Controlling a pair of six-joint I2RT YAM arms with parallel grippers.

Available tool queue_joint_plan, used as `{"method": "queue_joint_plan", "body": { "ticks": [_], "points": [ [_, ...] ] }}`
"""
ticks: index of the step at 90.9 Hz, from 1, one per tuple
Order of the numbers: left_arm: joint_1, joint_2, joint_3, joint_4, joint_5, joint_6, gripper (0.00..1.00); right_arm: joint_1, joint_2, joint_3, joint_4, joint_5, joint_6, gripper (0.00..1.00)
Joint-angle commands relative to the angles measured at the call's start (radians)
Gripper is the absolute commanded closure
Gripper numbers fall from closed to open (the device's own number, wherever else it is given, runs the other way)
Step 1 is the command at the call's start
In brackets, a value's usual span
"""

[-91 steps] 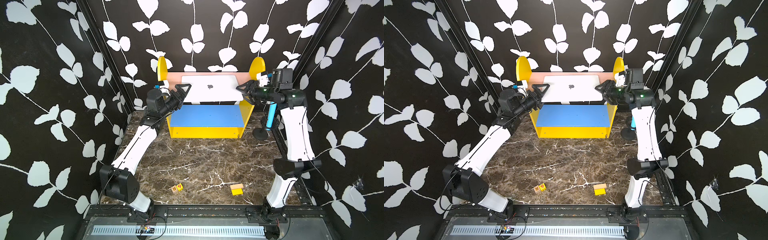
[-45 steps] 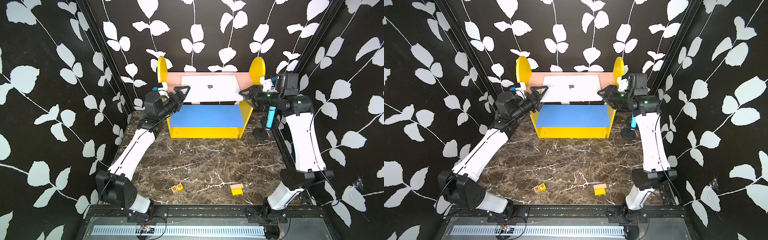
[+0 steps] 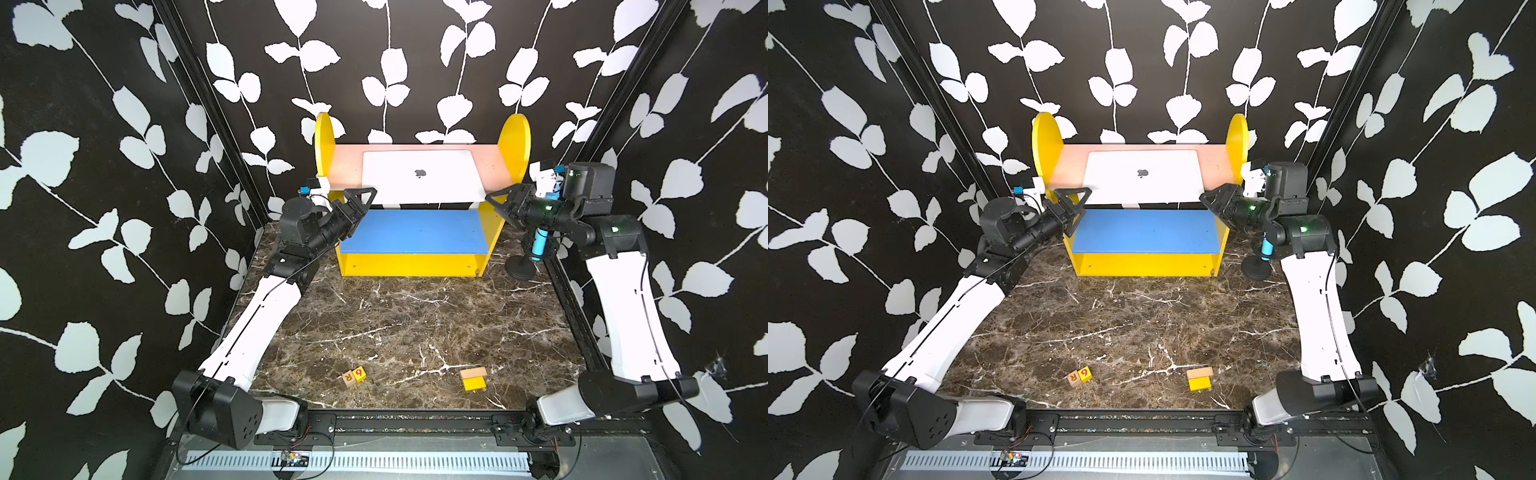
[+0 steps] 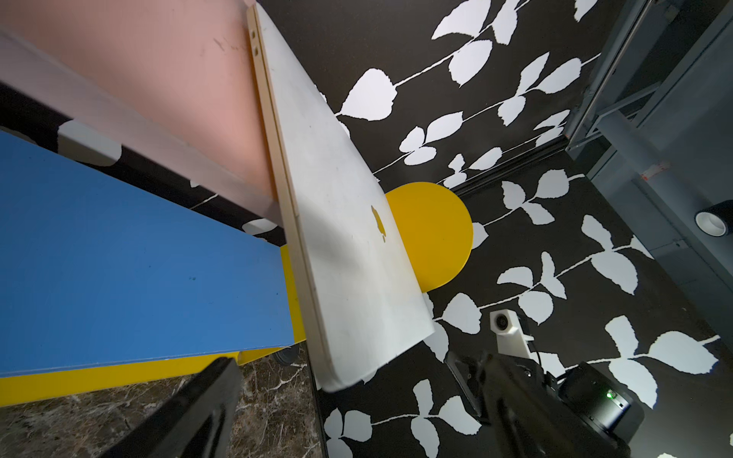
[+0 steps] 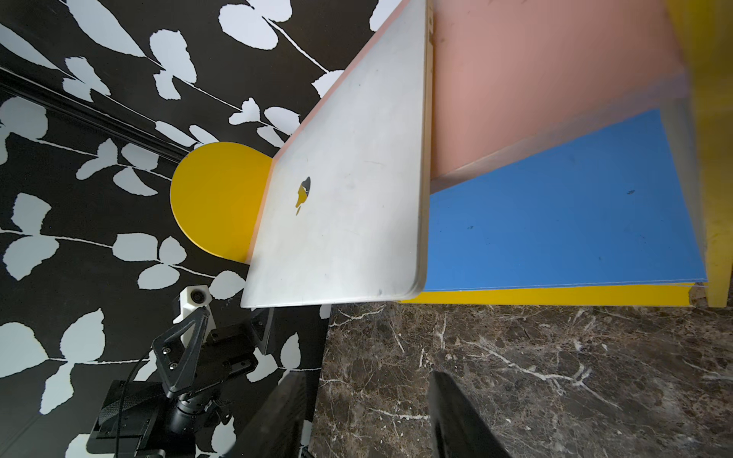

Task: Close the laptop lid and set it aside
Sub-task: Place the laptop on the shelf.

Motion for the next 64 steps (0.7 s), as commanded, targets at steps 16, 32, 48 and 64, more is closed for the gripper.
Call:
{"method": "queue_joint_plan", "body": {
  "ticks": [16, 32, 48, 64],
  "points": [
    [0.004, -0.101, -0.065, -0.007, 0.023, 0.039, 0.15, 0.064, -0.043, -0.054, 0.050, 0.009, -0.059, 0.53],
    [0.000, -0.103, -0.082, 0.013, 0.054, 0.032, 0.30, 0.167, -0.009, -0.019, 0.015, 0.041, -0.102, 0.59],
    [-0.022, -0.081, -0.068, 0.024, 0.072, 0.039, 0.43, 0.239, 0.038, 0.024, -0.008, 0.071, -0.125, 0.66],
    [-0.051, -0.042, -0.038, 0.027, 0.080, 0.052, 0.55, 0.282, 0.088, 0.068, -0.029, 0.095, -0.141, 0.71]
  ]
}}
